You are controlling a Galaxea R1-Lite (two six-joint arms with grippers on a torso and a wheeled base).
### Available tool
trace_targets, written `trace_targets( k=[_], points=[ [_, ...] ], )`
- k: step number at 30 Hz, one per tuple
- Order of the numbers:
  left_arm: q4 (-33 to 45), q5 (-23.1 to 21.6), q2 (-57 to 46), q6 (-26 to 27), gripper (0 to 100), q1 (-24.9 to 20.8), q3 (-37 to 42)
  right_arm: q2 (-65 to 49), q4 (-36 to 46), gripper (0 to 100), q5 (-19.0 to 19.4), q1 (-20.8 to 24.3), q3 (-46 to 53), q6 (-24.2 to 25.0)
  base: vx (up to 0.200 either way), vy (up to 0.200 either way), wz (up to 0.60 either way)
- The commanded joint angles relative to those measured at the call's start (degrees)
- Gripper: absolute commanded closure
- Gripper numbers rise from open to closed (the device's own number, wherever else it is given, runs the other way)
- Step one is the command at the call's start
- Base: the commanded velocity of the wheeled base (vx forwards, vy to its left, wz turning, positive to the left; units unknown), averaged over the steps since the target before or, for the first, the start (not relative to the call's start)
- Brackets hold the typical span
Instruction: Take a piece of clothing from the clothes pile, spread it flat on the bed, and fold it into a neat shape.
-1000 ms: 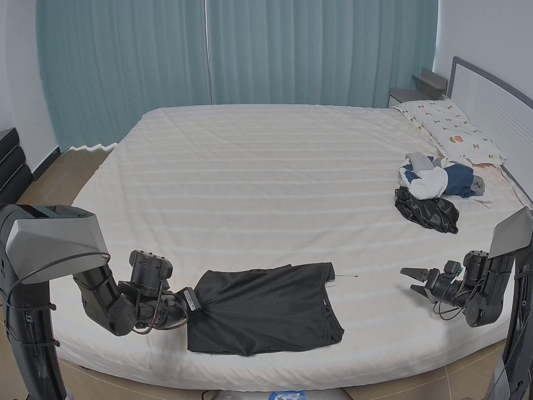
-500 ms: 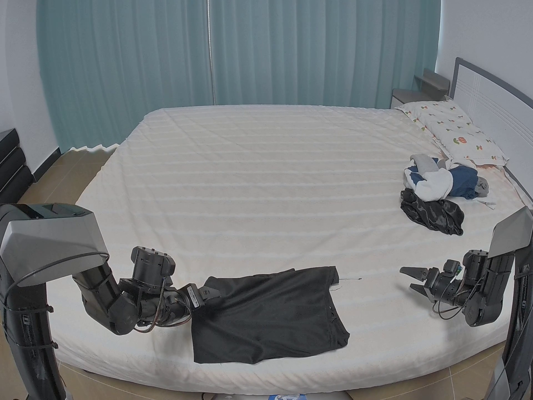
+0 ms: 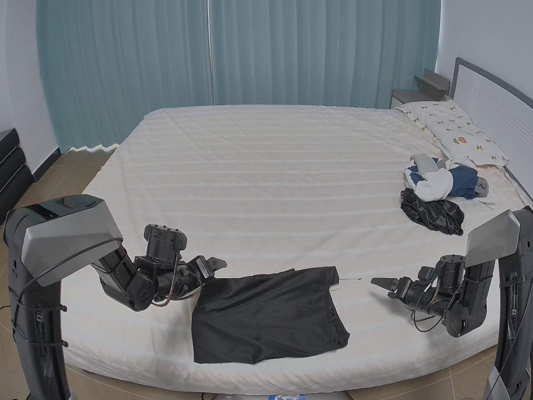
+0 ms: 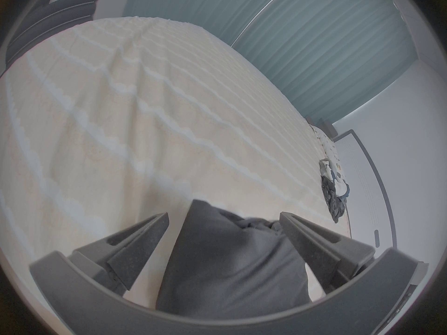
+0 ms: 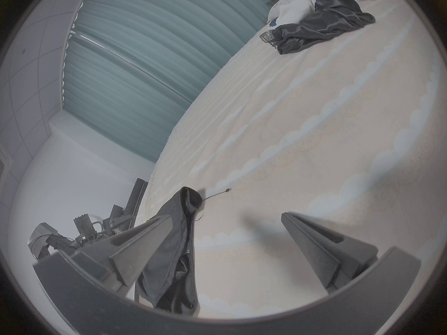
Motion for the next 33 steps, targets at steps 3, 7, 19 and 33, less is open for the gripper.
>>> trace_targets(
  k=[3,7,19,33],
  points=[
    [0.24,0.47,3.71,0.00,100,-0.47,-2.70,0.48,-0.52,0,-0.34,1.48,0.22,0.01,0.000,0.000,0.00],
    [0.24,0.55,3.44,0.08,100,-1.26,-2.09,0.57,-0.52,0,-0.34,1.57,0.13,-0.08,0.000,0.000,0.00],
    [-0.20,7.23,3.44,-0.36,100,-0.38,-2.09,0.66,-0.52,0,-0.96,1.65,0.13,-0.43,0.000,0.000,0.00],
    [-0.29,10.57,1.95,-8.44,100,0.41,-0.50,0.57,0.98,0,-7.63,11.76,-8.13,-0.61,0.000,0.000,0.00]
  ],
)
